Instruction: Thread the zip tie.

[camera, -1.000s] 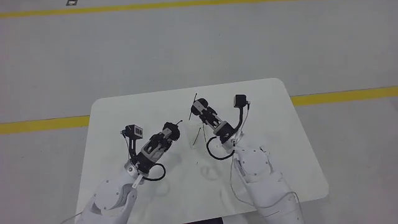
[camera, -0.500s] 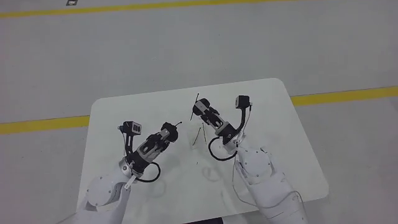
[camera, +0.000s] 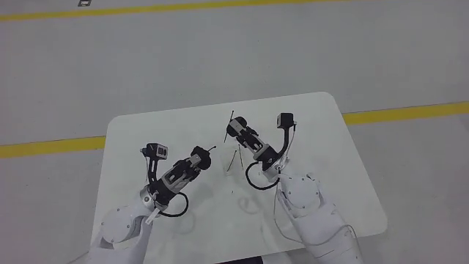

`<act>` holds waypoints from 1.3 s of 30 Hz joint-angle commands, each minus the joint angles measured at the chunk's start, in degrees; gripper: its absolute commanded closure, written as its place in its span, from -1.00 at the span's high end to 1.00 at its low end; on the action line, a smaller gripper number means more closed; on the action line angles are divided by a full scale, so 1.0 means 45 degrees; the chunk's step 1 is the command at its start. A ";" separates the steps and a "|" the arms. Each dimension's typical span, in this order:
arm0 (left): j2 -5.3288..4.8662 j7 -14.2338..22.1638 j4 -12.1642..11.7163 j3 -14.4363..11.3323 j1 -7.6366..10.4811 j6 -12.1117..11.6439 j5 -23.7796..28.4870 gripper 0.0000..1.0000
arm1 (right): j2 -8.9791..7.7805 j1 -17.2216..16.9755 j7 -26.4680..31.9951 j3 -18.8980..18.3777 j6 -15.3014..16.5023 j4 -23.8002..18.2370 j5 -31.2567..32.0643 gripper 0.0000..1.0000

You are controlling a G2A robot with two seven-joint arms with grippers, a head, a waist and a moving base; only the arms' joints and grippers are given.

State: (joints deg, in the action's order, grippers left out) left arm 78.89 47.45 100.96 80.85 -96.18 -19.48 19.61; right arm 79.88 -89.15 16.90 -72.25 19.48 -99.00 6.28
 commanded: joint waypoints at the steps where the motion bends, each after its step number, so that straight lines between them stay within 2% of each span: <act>1: 0.0000 0.0156 0.0177 0.0195 -0.0098 -0.0001 0.0073 -1.00 | 0.0000 0.0000 0.0000 0.0000 0.0000 0.0000 0.0000 -1.00; 4: 0.0072 0.0724 0.0436 0.0470 -0.0209 -0.0001 0.0342 -1.00 | 0.0000 0.0000 0.0000 0.0000 0.0000 0.0000 0.0000 -1.00; 6: 0.0131 0.1243 0.0650 0.0715 -0.0230 -0.0001 -0.0108 -1.00 | 0.0000 0.0000 0.0000 0.0000 0.0000 0.0000 0.0000 -1.00; 9: 0.0298 0.1516 0.0757 0.0999 -0.0288 -0.0001 -0.0329 -1.00 | 0.0000 0.0000 0.0000 0.0000 0.0000 0.0000 0.0000 -1.00; 16: 0.0667 0.1555 0.0822 0.1263 -0.0222 -0.0001 -0.1606 -1.00 | 0.0000 0.0000 0.0000 0.0000 0.0000 0.0000 0.0000 -1.00; 24: 0.0933 0.1601 0.1072 0.1250 -0.0088 -0.0001 -0.2827 -1.00 | 0.0000 0.0000 0.0000 0.0000 0.0000 0.0000 0.0000 -1.00; 29: 0.0974 0.1342 0.1406 0.1189 -0.0111 -0.0001 -0.3688 -1.00 | 0.0000 0.0000 0.0000 0.0000 0.0000 0.0000 0.0000 -1.00; 35: 0.0920 0.0935 0.1764 0.1156 -0.0163 -0.0001 -0.4031 -1.00 | 0.0000 0.0000 0.0000 0.0000 0.0000 0.0000 0.0000 -1.00; 39: 0.0869 0.0946 0.1850 0.1170 -0.0132 -0.0001 -0.4277 -1.00 | 0.0000 0.0000 0.0000 0.0000 0.0000 0.0000 0.0000 -1.00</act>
State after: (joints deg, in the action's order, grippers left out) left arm 82.80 51.68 109.30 86.12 -96.77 -19.48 0.34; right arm 79.88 -89.15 16.90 -72.25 19.48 -99.00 6.28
